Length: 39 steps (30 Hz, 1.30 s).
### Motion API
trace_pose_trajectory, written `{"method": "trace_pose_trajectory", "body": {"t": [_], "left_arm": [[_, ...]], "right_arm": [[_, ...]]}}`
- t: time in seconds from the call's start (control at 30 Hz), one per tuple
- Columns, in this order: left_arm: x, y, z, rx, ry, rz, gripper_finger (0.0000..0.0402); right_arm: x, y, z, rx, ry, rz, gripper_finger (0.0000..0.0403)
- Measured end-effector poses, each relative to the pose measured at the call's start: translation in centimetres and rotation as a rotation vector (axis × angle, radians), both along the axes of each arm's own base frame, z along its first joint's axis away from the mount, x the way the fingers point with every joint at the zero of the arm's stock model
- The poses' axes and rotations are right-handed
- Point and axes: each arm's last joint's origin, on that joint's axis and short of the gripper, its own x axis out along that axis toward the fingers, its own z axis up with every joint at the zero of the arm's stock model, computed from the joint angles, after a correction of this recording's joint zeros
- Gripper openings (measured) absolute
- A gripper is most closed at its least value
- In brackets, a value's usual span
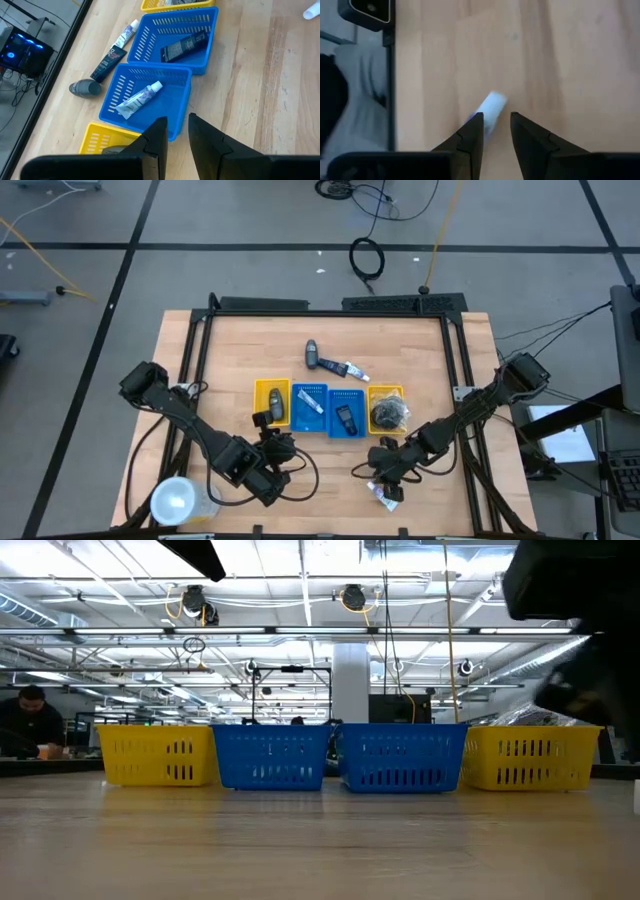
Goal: Pick & Place Travel size toiletries
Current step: Put the white toothpaste into the left blue basket
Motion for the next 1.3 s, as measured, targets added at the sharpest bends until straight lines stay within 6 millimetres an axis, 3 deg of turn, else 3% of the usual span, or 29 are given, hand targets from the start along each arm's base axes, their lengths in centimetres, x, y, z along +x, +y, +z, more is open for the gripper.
{"method": "trace_pose_trajectory", "body": {"t": [0.23, 0.53, 0.83, 1.3], "left_arm": [[0.0, 0.0, 0.0, -0.001, -0.001, 0.001, 0.0077], [0.0, 0.0, 0.0, 0.0, -0.001, 0.001, 0.0077], [0.0, 0.0, 0.0, 0.0, -0.002, 0.001, 0.0077], [0.0, 0.0, 0.0, -0.001, -0.002, 0.001, 0.0077]], "right_arm": [[-0.5, 1.4, 0.5, 0.053, 0.033, -0.081, 0.0089], [0.6, 3.0, 3.3, -0.036, 0.081, -0.139, 0.0089], [2.4, 3.9, 1.5, -0.094, 0.251, -0.266, 0.0089], [3.0, 4.1, 0.6, -0.08, 0.28, -0.276, 0.0089]]}}
